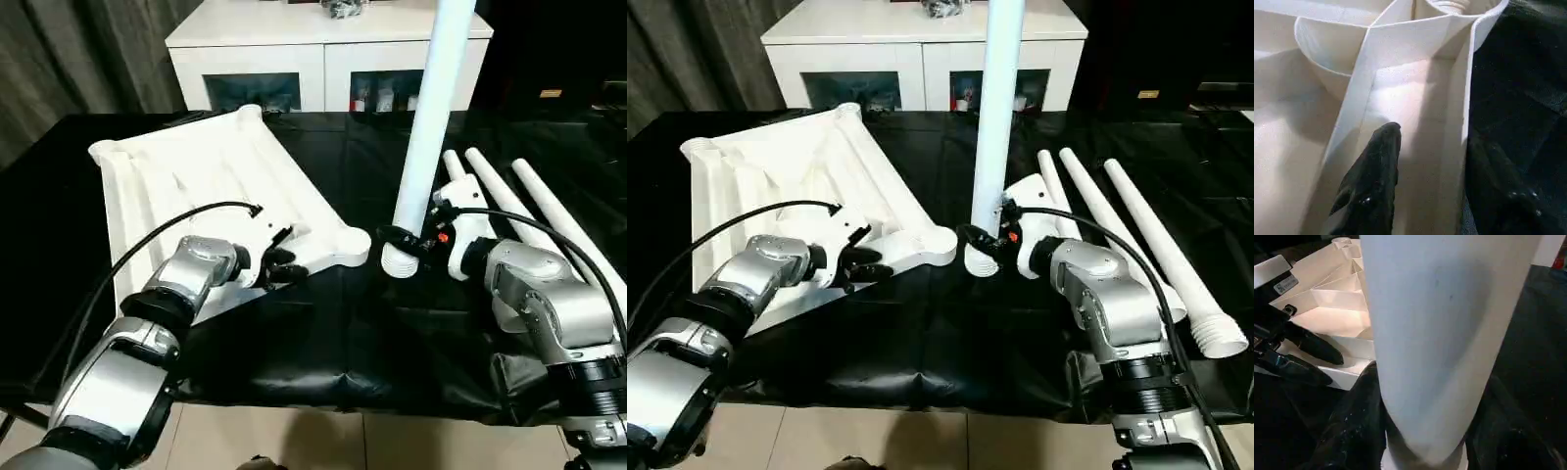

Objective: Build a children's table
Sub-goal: Insert table leg to table base

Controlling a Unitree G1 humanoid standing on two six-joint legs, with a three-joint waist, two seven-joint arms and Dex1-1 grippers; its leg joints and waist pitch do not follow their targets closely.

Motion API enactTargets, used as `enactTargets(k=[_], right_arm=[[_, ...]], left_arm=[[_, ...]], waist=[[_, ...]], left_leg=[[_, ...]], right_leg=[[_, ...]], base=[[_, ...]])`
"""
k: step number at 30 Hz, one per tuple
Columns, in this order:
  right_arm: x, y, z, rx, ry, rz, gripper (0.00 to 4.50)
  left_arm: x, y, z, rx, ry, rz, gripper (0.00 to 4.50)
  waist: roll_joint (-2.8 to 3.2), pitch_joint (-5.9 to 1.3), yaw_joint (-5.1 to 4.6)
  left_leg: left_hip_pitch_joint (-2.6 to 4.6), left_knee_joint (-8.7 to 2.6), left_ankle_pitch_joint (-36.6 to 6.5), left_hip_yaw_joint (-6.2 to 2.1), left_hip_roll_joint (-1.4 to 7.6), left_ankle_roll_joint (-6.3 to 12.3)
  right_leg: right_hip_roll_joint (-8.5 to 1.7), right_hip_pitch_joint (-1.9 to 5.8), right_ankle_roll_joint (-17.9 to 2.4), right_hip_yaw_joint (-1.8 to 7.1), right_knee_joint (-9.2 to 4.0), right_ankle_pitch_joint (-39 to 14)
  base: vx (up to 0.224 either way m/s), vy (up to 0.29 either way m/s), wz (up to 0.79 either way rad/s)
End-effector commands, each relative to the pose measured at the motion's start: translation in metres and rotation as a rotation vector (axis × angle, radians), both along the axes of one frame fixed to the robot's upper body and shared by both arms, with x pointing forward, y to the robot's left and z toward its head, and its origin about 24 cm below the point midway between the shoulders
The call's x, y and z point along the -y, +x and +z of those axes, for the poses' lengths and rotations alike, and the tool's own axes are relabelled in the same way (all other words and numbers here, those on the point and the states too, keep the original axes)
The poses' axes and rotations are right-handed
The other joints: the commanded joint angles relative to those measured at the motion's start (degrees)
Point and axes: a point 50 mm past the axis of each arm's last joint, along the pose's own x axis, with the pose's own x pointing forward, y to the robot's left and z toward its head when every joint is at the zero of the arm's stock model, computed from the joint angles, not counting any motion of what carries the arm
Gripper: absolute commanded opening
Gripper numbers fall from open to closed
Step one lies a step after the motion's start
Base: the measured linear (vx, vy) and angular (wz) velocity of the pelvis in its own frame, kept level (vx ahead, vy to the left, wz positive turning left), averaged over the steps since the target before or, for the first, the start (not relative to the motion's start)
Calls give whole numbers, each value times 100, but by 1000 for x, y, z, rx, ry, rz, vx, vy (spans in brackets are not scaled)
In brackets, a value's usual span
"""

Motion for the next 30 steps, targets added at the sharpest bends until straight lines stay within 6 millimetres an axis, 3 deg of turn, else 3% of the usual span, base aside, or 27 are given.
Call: enactTargets(k=[1,8,9,10,13,14,15,17,19,20,21,23,24,25,26,27,28,30], right_arm=[[-1,1,8,27,-1,11,185],[-1,2,9,24,15,13,185],[-1,2,10,22,23,15,185],[-1,1,11,20,33,17,185],[-1,1,12,3,64,22,185],[-1,1,13,-2,77,27,185],[0,1,13,-5,84,30,185],[-1,1,16,-13,121,48,185],[-2,-2,21,-35,202,95,185],[-3,-4,23,-53,244,129,185],[-3,-4,23,-53,245,130,185],[-4,-9,18,-101,236,203,185],[-4,-9,18,-102,234,204,185],[-5,-10,15,-113,206,213,185],[-5,-9,14,-114,200,212,185],[-5,-9,14,-116,200,211,185],[-6,-8,14,-117,202,212,185],[-8,-8,14,-118,195,219,185]], left_arm=[[-5,-1,0,-9,15,1,177],[-7,-5,-5,-27,12,-14,120],[-7,-6,-5,-28,11,-17,106],[-8,-8,-6,-27,11,-21,96],[-9,-14,-9,-27,0,-37,85],[-9,-17,-10,-19,-5,-44,58],[-9,-18,-10,-13,-8,-50,58],[-9,-22,-11,-6,-16,-61,43],[-7,-32,-10,13,-35,-104,32],[-5,-40,-10,12,-47,-127,21],[-5,-40,-10,12,-47,-128,11],[1,-59,-10,5,-66,-192,2],[1,-60,-10,5,-67,-195,1],[5,-71,-10,-6,-69,-222,0],[6,-77,-11,-9,-68,-235,0],[7,-80,-11,-11,-67,-241,0],[8,-82,-11,-10,-65,-238,0],[9,-85,-12,-3,-55,-224,0]], waist=[[-31,-441,-3],[-32,-435,-10],[-90,-429,-18],[-63,-430,-7],[-92,-428,-15],[-71,-429,-15],[-104,-430,-17],[-86,-430,-19],[-107,-439,-12],[-106,-449,-17],[-95,-451,-17],[-126,-456,-3],[-126,-443,-2],[-176,-447,-5],[-150,-425,-7],[-189,-410,-14],[-171,-414,-3],[-204,-390,6]], left_leg=[[159,-429,-1169,-200,337,15],[151,-443,-1162,-205,350,21],[154,-450,-1191,-194,348,28],[149,-446,-1157,-202,352,40],[153,-456,-1137,-198,366,57],[149,-458,-1119,-198,371,73],[152,-456,-1095,-189,370,85],[145,-465,-1060,-197,379,94],[151,-463,-1015,-198,389,119],[131,-459,-801,-191,400,220],[142,-454,-766,-181,401,237],[134,-449,-605,-175,415,304],[124,-447,-600,-170,402,322],[135,-453,-596,-160,414,305],[137,-457,-667,-150,401,304],[143,-462,-728,-136,386,297],[154,-460,-772,-140,390,265],[163,-473,-918,-129,384,189]], right_leg=[[-526,247,-1554,266,-467,-417],[-534,244,-1542,268,-469,-444],[-525,238,-1530,267,-486,-500],[-546,246,-1535,272,-472,-526],[-538,229,-1506,272,-481,-596],[-542,229,-1505,272,-475,-583],[-537,221,-1495,274,-483,-577],[-542,223,-1483,272,-465,-574],[-552,227,-1474,272,-456,-550],[-548,224,-1473,268,-439,-339],[-533,210,-1467,262,-436,-299],[-538,208,-1493,252,-407,-146],[-528,199,-1479,252,-415,-181],[-533,210,-1475,251,-403,-234],[-529,182,-1439,253,-438,-437],[-515,172,-1408,258,-470,-596],[-527,171,-1387,264,-470,-715],[-522,156,-1300,275,-514,-1070]], base=[[0,0,0],[0,0,0],[0,0,0],[0,0,0],[0,0,0],[0,0,0],[0,0,0],[0,0,0],[0,0,0],[0,0,0],[0,0,0],[0,0,0],[0,0,0],[0,0,0],[0,0,0],[0,0,0],[0,0,0],[0,0,0]])
